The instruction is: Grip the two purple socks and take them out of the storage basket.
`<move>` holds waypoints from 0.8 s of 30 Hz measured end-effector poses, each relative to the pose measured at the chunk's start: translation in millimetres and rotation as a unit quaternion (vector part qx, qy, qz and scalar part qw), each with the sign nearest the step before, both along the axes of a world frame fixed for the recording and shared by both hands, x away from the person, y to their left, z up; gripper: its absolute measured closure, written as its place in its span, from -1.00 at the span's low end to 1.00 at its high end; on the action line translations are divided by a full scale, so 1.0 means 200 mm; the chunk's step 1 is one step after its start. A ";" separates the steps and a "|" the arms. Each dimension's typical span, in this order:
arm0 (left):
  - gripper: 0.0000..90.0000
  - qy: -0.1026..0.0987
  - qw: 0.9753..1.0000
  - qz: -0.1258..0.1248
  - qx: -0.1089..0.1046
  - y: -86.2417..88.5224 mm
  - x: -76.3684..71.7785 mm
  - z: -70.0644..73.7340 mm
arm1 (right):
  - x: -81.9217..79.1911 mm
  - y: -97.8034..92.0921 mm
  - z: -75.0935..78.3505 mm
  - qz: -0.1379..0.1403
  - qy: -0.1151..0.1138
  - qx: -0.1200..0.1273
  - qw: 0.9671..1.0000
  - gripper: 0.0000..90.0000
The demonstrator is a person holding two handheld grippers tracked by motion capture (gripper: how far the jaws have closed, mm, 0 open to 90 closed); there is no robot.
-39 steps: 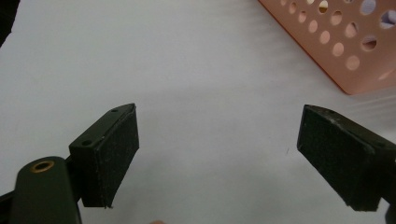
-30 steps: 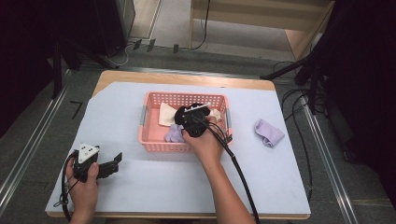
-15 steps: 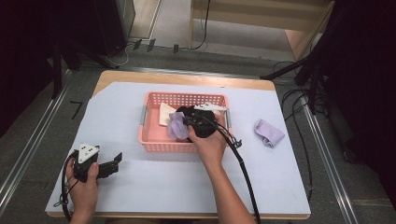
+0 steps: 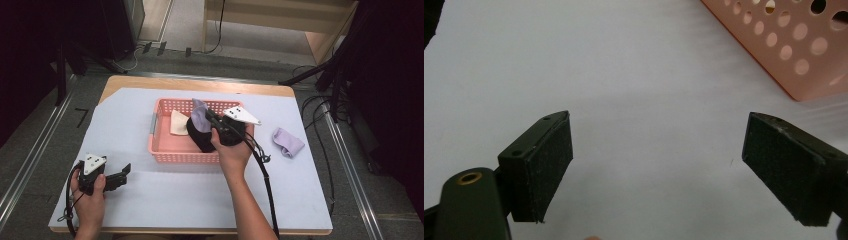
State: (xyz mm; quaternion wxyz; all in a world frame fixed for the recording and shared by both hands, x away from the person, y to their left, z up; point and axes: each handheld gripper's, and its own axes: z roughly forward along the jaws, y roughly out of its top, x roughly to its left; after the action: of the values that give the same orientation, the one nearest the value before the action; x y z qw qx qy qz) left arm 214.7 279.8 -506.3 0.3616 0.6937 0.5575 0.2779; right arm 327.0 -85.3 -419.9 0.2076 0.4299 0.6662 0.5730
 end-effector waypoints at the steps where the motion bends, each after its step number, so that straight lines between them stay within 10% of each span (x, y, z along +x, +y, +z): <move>1: -0.70 0.000 1.000 0.000 0.001 0.00 0.00 0.00 | 0.00 -0.01 0.01 -0.003 -0.010 0.000 1.000 0.97; 14: -0.70 -0.002 1.000 0.003 0.001 0.00 0.00 0.00 | -0.04 -0.27 0.12 -0.087 -0.067 0.023 0.994 0.97; 24: -0.70 -0.002 1.000 0.003 0.003 0.00 0.00 0.00 | -0.08 -0.54 0.09 -0.160 -0.064 0.022 0.985 0.97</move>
State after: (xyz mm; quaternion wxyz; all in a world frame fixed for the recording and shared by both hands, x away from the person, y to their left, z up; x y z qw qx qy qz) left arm 214.3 279.3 -506.3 0.3598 0.6926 0.5577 0.2825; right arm 311.9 -192.6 -401.0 0.3298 0.4979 0.5611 0.5731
